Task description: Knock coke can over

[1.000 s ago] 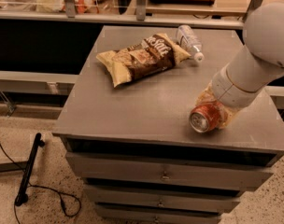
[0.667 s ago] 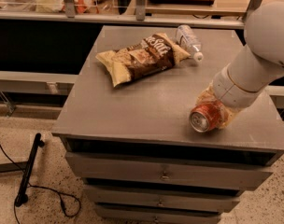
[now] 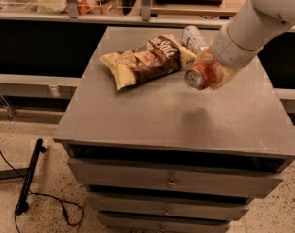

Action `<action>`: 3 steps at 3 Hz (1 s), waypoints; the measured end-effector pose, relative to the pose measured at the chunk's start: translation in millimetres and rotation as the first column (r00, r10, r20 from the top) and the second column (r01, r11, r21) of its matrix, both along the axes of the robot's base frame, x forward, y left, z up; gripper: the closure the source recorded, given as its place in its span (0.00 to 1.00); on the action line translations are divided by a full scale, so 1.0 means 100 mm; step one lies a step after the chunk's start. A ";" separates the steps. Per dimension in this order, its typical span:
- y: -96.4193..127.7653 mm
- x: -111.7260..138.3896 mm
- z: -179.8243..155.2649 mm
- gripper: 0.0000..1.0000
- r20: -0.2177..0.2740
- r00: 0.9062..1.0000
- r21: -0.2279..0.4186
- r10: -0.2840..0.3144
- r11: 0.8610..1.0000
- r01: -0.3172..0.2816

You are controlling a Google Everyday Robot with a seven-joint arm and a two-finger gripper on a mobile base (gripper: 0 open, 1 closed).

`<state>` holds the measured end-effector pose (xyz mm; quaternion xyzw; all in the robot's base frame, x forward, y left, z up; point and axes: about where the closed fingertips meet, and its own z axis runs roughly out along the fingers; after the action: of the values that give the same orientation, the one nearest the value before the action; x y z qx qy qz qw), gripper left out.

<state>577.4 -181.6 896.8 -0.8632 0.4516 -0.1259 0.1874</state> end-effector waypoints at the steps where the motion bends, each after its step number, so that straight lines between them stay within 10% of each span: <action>1: 0.00 0.26 0.13 1.00 0.013 1.000 -0.021 0.002 1.000 -0.001; 3: -0.20 0.25 -0.26 1.00 -0.091 0.995 -0.089 -0.033 0.996 0.024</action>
Offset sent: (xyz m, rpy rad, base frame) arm 0.0301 -0.0272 -0.0315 -0.1198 0.1216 -0.0286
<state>602.1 -201.1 870.8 -0.8690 0.4660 -0.1083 0.1265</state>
